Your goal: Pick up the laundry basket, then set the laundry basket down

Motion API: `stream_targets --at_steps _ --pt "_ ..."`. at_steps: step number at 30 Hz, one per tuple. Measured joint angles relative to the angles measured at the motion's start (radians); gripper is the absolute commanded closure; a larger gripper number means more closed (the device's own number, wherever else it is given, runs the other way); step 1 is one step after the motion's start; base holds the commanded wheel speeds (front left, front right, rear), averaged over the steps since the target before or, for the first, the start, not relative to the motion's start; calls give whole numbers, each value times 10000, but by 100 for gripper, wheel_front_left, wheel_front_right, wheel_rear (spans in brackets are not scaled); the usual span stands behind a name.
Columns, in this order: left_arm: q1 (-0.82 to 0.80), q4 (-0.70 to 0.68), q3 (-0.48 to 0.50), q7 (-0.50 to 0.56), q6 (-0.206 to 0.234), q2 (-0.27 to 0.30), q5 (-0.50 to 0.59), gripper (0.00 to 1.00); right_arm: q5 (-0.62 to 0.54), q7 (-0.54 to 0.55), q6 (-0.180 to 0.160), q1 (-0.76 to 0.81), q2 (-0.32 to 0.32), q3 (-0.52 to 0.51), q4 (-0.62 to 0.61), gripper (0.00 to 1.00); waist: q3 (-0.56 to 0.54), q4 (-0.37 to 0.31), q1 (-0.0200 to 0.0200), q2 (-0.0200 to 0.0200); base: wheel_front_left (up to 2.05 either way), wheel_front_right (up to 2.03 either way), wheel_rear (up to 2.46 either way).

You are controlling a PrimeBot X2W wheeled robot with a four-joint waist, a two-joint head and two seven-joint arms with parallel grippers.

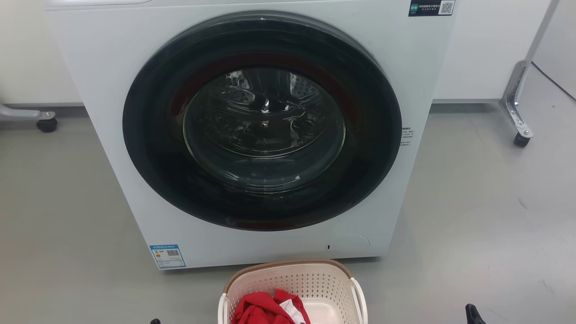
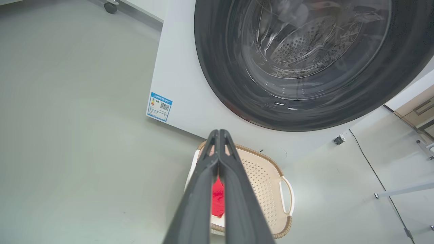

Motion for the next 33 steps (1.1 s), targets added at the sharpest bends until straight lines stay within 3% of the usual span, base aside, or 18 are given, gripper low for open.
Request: stream_targets --at_steps 33 --pt "-734 107 934 1009 -840 -136 -4736 100 4579 1239 844 -614 508 -1584 90 100 243 55 0 0 0 0 0"
